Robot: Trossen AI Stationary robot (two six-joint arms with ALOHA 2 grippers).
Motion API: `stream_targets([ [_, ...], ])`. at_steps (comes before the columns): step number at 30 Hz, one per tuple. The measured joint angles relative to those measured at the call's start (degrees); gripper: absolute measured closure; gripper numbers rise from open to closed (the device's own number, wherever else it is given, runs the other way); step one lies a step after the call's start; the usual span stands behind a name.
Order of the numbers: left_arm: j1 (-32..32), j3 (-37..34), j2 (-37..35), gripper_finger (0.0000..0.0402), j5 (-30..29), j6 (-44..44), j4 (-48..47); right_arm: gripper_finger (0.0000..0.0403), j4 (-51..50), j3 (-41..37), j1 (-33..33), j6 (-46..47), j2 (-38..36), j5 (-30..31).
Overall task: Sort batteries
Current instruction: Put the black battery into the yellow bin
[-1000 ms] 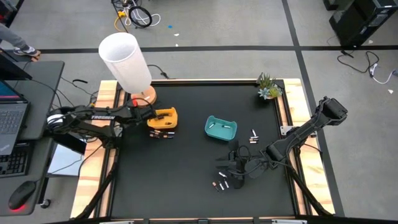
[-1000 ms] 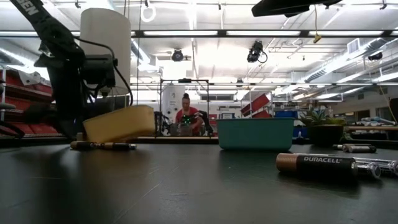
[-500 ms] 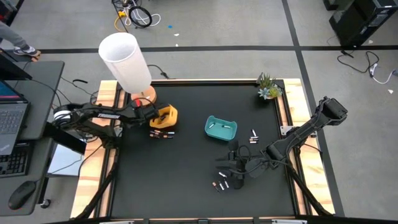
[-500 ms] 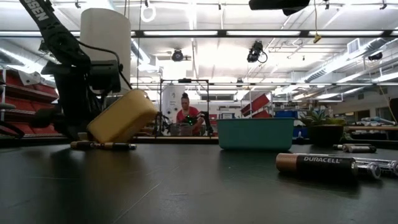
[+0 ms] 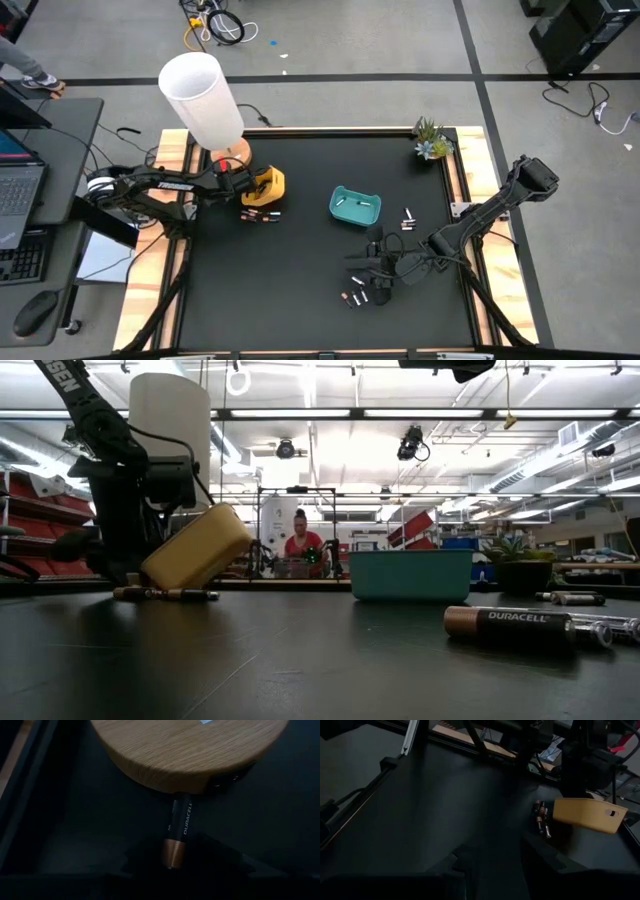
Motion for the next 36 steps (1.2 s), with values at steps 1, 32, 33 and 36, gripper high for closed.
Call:
stream_targets([
  [1, 0.01, 0.02, 0.00, 0.0239, 0.16, 0.00, 0.02, 0.0280, -0.01, 0.00, 0.01, 0.00, 0.02, 0.00],
  [32, -2.42, 8.30, 0.09, 0.0346, -0.21, 9.05, -8.03, 0.0280, 0.00, 0.00, 0.01, -0.16, 0.04, -0.02],
  [33, -3.03, 9.45, 0.07, 0.0346, -1.06, 9.05, -9.67, 0.0280, 0.00, 0.00, 0.01, -0.17, 0.02, -0.02],
  [36, -4.94, 12.79, 0.07, 0.0346, -3.13, 9.07, -15.15, 0.0280, 0.00, 0.00, 0.01, -0.18, 0.02, -0.02],
])
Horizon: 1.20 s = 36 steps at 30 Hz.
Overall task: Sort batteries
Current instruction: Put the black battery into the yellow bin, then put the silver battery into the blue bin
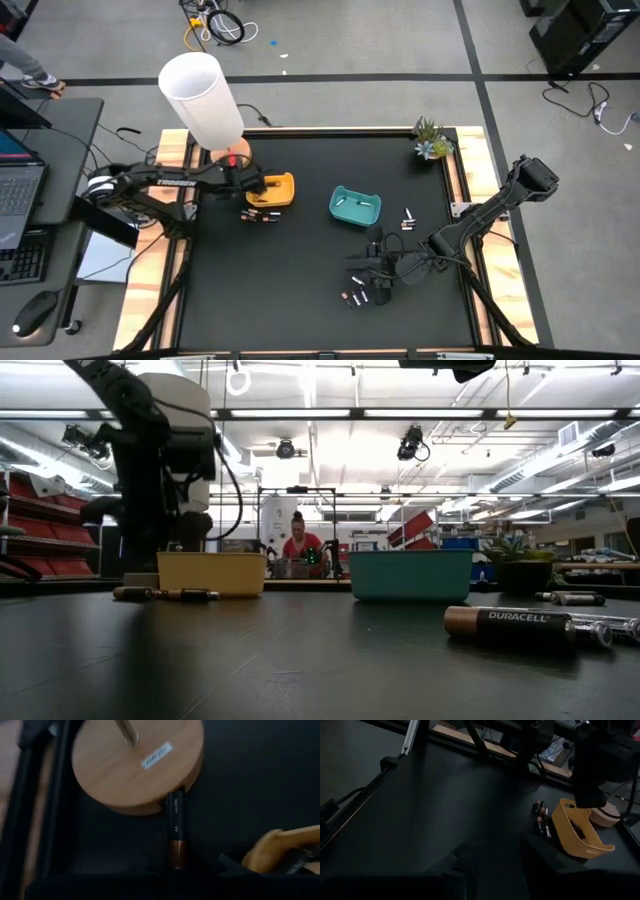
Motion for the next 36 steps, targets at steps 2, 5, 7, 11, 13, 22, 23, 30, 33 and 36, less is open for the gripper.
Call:
stream_targets([
  [2, -1.54, 2.59, 0.00, 0.0346, -1.23, 0.07, -3.86, 0.0280, -0.01, 0.00, 0.00, 0.10, 0.00, -0.01],
  [5, -4.02, 6.32, -0.02, 0.0346, -3.13, -0.63, -10.40, 0.0280, -0.02, 0.00, 0.00, 0.14, 0.00, 0.00],
  [7, -6.02, 8.47, -0.04, 0.0346, -3.78, -1.12, -12.06, 0.0280, -0.02, 0.00, 0.00, 0.27, 0.02, -0.01],
  [11, -10.00, 11.55, -0.07, 0.0346, -1.68, 1.22, -10.44, 0.0280, -0.02, 0.00, 0.00, 0.29, 0.02, -0.02],
  [13, -11.84, 11.73, -0.09, 0.0346, -0.18, 3.11, -6.96, 0.0280, 0.00, 0.00, 0.00, 0.30, 0.02, -0.02],
  [22, -14.64, 11.71, 1.78, 0.0326, 1.89, 4.83, -2.20, 0.0280, 0.00, 0.00, -0.57, -0.48, 0.02, 0.14],
  [23, -14.65, 11.71, 2.48, 0.0314, 2.70, 5.41, -2.06, 0.0280, -0.05, 0.00, -0.89, -0.60, 0.02, 0.20],
  [30, -16.74, 11.67, 7.24, 0.0241, 2.02, 18.34, 1.68, 0.0282, -0.16, 0.00, -6.69, -3.16, 0.02, 1.39],
  [33, -18.45, 11.67, 7.99, 0.0237, -4.61, 23.64, 2.12, 0.0286, -0.49, 0.00, -11.93, -1.71, 0.02, -1.06],
  [36, -21.30, 11.67, 8.02, 0.0236, -12.94, 25.67, 2.93, 0.0291, -2.81, 0.00, -16.59, 1.23, 0.39, -8.11],
])
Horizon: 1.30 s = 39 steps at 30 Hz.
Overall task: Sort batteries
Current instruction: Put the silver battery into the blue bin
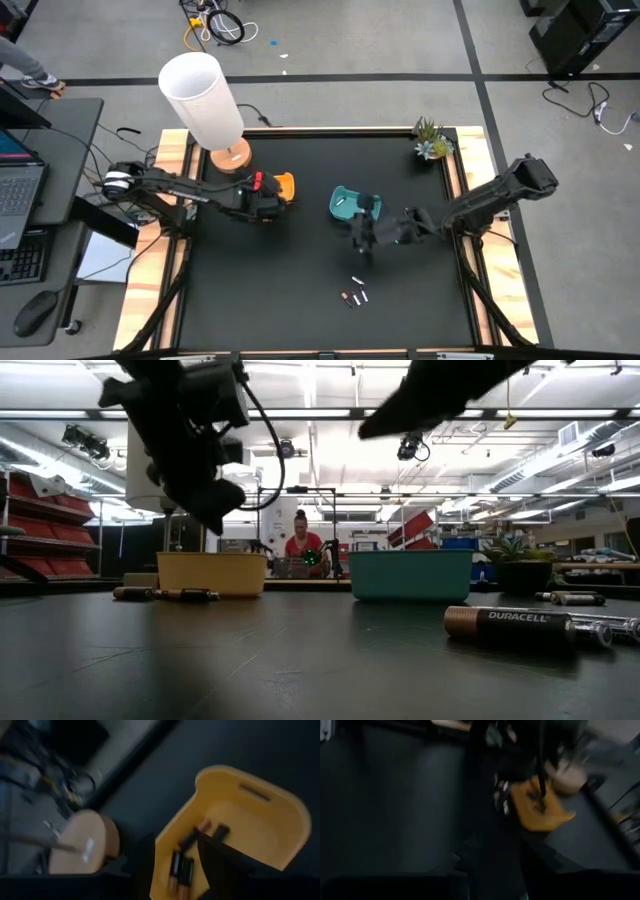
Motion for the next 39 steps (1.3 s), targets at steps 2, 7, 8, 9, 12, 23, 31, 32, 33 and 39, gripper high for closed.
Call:
stream_targets([
  [2, -1.80, 0.00, 0.00, 0.0236, -3.22, 1.73, 2.49, 0.0296, -2.08, -0.02, -2.30, 1.21, 0.20, -4.09],
  [7, -5.73, 0.00, 0.00, 0.0235, -3.53, 9.36, 10.77, 0.0303, -7.67, -0.02, -5.17, 3.51, 0.20, -13.11],
  [8, -6.53, 0.00, 0.00, 0.0235, -2.75, 11.29, 12.09, 0.0304, -8.49, -0.02, -4.79, 3.87, 0.20, -14.44],
  [9, -7.34, 0.00, 0.00, 0.0235, -1.43, 13.37, 13.28, 0.0304, -9.09, -0.02, -4.01, 4.66, 0.20, -14.75],
  [12, -9.64, 0.00, 0.00, 0.0234, 4.42, 19.55, 16.92, 0.0304, -12.66, -0.02, -0.75, 8.04, 0.18, -10.11],
  [23, -14.62, 0.00, 0.62, 0.0234, 5.25, 30.06, 31.01, 0.0297, -18.07, -0.01, 12.85, 32.47, 2.44, 3.97],
  [31, -11.31, -0.04, 3.06, 0.0234, 5.52, 44.27, 36.48, 0.0262, -3.50, -0.02, 15.68, 37.98, 14.74, -0.61],
  [32, -10.94, -0.08, 3.08, 0.0234, 5.62, 45.00, 36.50, 0.0259, -3.08, -0.02, 16.07, 38.95, 15.45, -0.64],
  [33, -10.49, -0.40, 3.04, 0.0234, 5.75, 45.86, 37.19, 0.0257, -2.98, -0.01, 16.29, 40.19, 16.00, -0.65],
  [39, -7.07, -2.57, 3.04, 0.0234, 11.22, 50.78, 42.72, 0.0257, -5.35, 0.00, 17.36, 45.57, 17.16, 3.54],
])
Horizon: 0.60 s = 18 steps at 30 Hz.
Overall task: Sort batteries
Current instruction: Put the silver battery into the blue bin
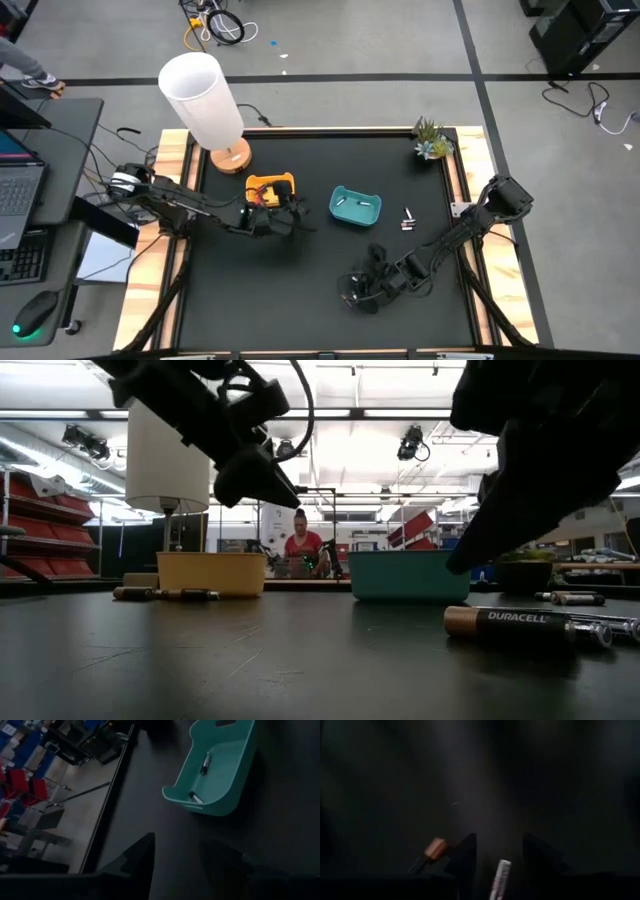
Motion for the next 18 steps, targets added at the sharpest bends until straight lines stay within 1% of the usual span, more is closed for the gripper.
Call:
stream_targets([
  [2, 1.15, -0.84, -0.01, 0.0234, 2.25, -0.06, 0.98, 0.0258, -0.82, 0.00, 0.03, 0.87, 0.00, 1.65],
  [4, 1.82, -1.57, 0.00, 0.0234, 3.02, -0.18, 1.07, 0.0258, -1.24, 0.00, 0.02, 1.21, 0.00, 1.90],
  [10, 2.77, -2.69, 0.00, 0.0234, 3.02, -1.31, 1.19, 0.0259, -1.87, 0.02, 0.98, 3.40, 2.62, 1.11],
  [18, 2.70, -2.69, 0.00, 0.0234, 3.15, -1.95, 2.43, 0.0260, -5.07, 0.04, 2.56, 7.32, 4.23, 2.19],
])
